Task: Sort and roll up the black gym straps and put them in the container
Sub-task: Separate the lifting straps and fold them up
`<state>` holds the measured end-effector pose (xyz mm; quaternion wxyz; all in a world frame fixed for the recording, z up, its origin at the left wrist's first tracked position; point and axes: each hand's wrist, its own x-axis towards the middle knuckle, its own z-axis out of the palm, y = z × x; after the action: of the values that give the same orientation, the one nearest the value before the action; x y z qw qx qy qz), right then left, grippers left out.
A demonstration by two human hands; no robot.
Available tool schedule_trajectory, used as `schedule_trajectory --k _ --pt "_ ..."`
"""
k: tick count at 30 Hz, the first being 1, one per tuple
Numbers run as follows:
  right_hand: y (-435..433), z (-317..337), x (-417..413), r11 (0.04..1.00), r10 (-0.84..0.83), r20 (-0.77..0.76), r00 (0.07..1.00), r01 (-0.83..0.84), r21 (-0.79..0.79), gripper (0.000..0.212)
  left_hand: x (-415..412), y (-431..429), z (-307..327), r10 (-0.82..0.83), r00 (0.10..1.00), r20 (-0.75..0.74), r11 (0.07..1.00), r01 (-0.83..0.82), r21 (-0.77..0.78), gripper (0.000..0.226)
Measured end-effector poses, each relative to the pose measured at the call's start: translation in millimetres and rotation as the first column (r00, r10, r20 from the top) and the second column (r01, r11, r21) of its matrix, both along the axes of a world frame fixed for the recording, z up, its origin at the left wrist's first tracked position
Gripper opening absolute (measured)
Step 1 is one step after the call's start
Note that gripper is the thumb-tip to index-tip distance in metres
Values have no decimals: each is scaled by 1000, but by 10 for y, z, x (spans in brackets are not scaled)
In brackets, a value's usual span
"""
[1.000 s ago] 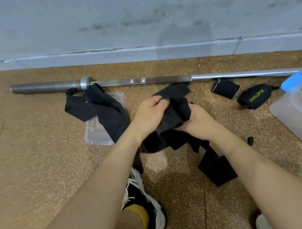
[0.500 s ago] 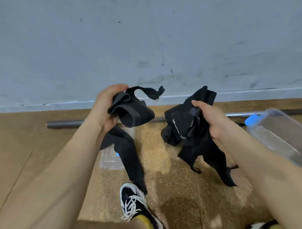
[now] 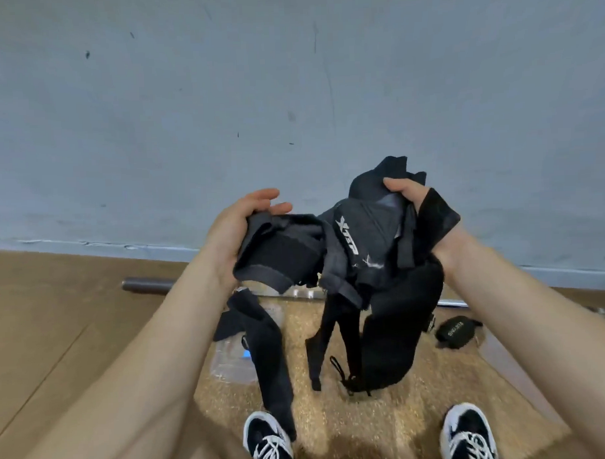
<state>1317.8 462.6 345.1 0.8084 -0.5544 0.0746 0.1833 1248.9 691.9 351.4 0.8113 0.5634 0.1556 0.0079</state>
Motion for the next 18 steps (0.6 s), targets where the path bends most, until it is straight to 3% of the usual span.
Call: schedule_trajectory --k 1,3,6,8,10,14,18 --pt "47 39 49 1000 11 7 1000 -11 0 36 14 25 16 -6 1000 2 999 6 32 17" --pt "178 72 122 1000 17 0 1000 -17 -5 38 21 24 68 -124 990 62 942 98 320 21" --pt "396 -12 120 996 90 -10 996 -90 -10 25 27 -90 100 -350 933 87 738 218 638 28" --pt "494 -117 116 991 132 -39 991 -132 -16 28 18 -129 92 -352 936 28 618 210 758 17" --pt "533 -183 142 992 78 -42 996 -82 -91 30 -23 -120 97 -382 923 -47 535 262 803 12" --pt "552 -283 156 970 -54 -6 999 51 -237 29 -88 -116 175 -522 846 -107 462 386 799 24" --pt "547 -360 82 960 81 47 996 -65 -274 21 -137 -99 185 -576 796 -187 314 427 848 22"
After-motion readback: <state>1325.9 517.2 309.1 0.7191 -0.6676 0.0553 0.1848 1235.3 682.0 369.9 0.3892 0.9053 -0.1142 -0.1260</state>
